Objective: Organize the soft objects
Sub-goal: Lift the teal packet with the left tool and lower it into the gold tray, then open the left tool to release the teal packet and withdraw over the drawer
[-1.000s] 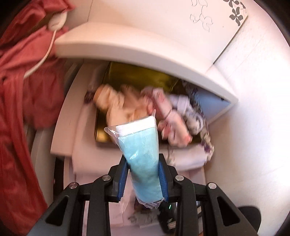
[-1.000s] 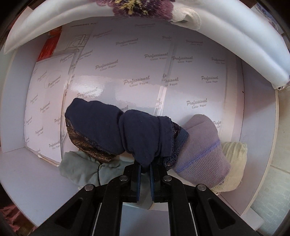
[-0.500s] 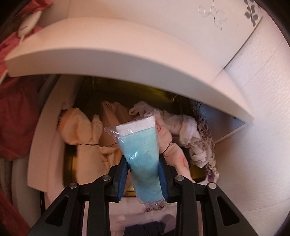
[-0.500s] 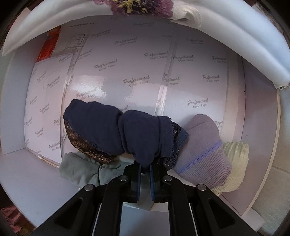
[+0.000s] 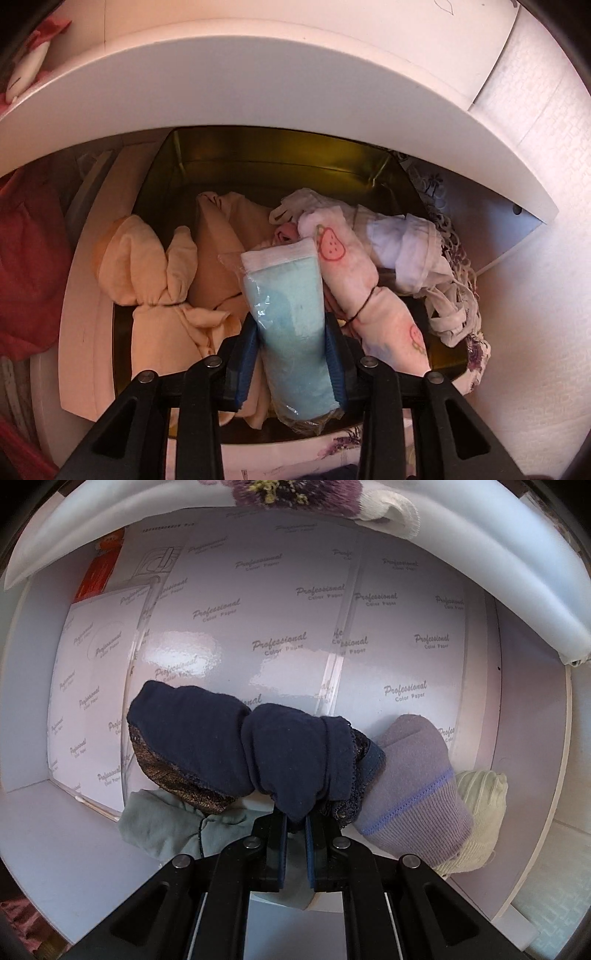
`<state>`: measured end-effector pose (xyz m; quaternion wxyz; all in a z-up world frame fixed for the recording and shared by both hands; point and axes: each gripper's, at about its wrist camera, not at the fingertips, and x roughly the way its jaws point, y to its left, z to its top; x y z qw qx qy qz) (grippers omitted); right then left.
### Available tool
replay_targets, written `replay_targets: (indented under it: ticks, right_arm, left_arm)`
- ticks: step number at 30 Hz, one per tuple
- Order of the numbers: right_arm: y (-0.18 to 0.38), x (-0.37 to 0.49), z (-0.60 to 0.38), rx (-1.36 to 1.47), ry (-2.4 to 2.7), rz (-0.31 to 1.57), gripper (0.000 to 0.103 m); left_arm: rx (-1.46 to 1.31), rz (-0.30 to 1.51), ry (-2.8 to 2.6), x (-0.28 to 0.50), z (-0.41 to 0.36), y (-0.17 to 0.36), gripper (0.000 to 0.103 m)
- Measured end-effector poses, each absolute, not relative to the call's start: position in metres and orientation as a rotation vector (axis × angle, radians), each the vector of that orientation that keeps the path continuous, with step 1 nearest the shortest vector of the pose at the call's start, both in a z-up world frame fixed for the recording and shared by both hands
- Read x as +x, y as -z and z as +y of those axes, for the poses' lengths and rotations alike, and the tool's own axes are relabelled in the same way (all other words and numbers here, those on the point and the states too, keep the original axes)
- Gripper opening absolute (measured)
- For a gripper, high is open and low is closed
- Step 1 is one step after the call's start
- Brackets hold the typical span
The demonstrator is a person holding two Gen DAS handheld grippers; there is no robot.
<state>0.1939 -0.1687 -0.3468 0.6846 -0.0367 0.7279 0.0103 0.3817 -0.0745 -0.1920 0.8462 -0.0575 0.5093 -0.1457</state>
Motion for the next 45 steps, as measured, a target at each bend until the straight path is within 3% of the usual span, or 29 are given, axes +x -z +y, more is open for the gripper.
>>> replay_targets:
  ticks: [6,26,45]
  right_arm:
    - [0.347,0.193,-0.168,-0.086,-0.02,1.629,0.008]
    - [0.347,0.188,-0.162,-0.114,-0.03,1.609,0.008]
    - [0.346,0.186,-0.16,-0.111,-0.033,1.607,0.009]
  left_arm:
    - [-0.151,1.065,0.302,0.361,-0.06,0.188,0.044]
    - [-0.129,1.029,0.251,0.281,-0.018,0.169,0.045]
    - [-0.152,1.121,0.188,0.227,0.004,0.201,0.045]
